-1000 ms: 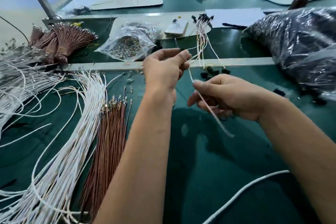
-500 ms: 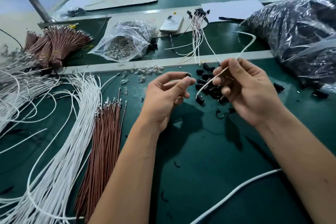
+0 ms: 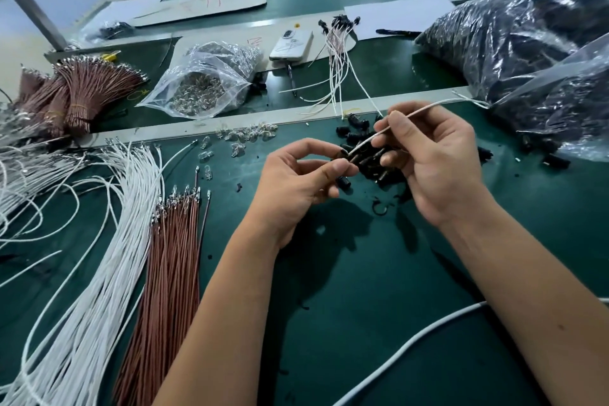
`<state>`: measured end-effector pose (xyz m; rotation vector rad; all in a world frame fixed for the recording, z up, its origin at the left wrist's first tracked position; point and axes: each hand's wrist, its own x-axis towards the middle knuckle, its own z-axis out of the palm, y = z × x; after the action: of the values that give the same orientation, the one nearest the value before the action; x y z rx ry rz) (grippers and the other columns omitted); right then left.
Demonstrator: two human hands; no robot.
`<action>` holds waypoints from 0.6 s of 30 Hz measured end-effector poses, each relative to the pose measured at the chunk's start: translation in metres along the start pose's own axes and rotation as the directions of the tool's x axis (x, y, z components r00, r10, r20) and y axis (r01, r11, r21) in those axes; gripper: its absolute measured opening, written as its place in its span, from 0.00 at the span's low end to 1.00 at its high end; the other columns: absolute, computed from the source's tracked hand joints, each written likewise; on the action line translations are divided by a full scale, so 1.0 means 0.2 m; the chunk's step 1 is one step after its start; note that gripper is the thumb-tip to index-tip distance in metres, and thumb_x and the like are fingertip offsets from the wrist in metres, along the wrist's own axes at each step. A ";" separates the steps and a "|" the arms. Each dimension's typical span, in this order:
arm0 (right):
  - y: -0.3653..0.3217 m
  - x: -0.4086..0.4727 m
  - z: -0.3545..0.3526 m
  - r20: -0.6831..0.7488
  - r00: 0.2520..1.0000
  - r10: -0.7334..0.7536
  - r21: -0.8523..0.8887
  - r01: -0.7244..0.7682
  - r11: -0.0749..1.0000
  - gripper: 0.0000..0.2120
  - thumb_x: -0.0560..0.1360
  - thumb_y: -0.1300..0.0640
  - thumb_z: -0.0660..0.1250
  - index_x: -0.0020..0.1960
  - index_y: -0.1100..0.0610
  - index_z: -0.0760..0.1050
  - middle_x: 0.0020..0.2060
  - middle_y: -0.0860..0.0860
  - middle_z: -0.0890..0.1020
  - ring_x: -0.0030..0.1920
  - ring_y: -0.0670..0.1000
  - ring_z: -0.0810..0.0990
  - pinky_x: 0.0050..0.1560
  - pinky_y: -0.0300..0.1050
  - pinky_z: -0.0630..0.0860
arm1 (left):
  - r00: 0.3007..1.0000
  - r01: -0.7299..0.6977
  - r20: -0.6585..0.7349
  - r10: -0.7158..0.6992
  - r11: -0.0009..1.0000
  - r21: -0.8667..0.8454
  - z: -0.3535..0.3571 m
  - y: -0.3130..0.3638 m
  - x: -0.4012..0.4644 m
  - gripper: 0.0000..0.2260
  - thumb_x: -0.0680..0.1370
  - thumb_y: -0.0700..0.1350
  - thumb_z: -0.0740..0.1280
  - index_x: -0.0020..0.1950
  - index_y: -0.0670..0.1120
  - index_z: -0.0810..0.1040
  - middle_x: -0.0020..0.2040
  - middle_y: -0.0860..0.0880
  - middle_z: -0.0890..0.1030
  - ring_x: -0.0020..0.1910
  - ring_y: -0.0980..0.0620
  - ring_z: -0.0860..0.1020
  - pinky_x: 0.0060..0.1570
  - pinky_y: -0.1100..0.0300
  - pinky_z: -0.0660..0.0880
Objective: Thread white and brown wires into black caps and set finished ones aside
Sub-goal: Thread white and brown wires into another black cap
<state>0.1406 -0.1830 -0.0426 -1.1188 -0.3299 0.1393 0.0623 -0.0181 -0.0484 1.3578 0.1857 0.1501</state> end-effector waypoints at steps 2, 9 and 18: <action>0.01 -0.01 0.01 0.028 1.000 -0.009 -0.057 0.011 0.998 0.03 0.79 0.66 0.71 0.52 0.61 0.79 0.40 0.58 0.85 0.39 0.52 0.85 0.34 0.39 0.79 | 1.000 -0.006 -0.009 0.007 0.999 0.039 0.01 -0.01 0.00 0.04 0.74 0.37 0.74 0.47 0.44 0.81 0.43 0.39 0.86 0.27 0.54 0.74 0.30 0.66 0.74; 0.01 -0.04 0.04 0.066 0.995 -0.069 -0.228 0.082 0.970 0.03 0.77 0.69 0.73 0.48 0.64 0.79 0.36 0.61 0.85 0.34 0.54 0.85 0.34 0.40 0.80 | 0.998 -0.063 0.018 0.063 0.998 0.008 0.03 0.00 0.00 0.06 0.71 0.39 0.76 0.45 0.46 0.82 0.43 0.42 0.86 0.27 0.54 0.75 0.28 0.66 0.71; -0.08 -0.04 0.04 0.016 0.988 -0.154 0.023 0.153 0.988 0.04 0.76 0.65 0.72 0.50 0.62 0.78 0.40 0.57 0.85 0.38 0.52 0.84 0.32 0.38 0.77 | 0.974 -0.181 0.103 0.203 0.965 -0.190 0.01 0.01 -0.01 0.13 0.71 0.32 0.71 0.41 0.50 0.84 0.43 0.50 0.82 0.39 0.54 0.76 0.37 0.65 0.72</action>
<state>0.1291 -0.1843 -0.0271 -1.0666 -0.4284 0.0167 0.0600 -0.0199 -0.0457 1.1987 -0.0627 0.2409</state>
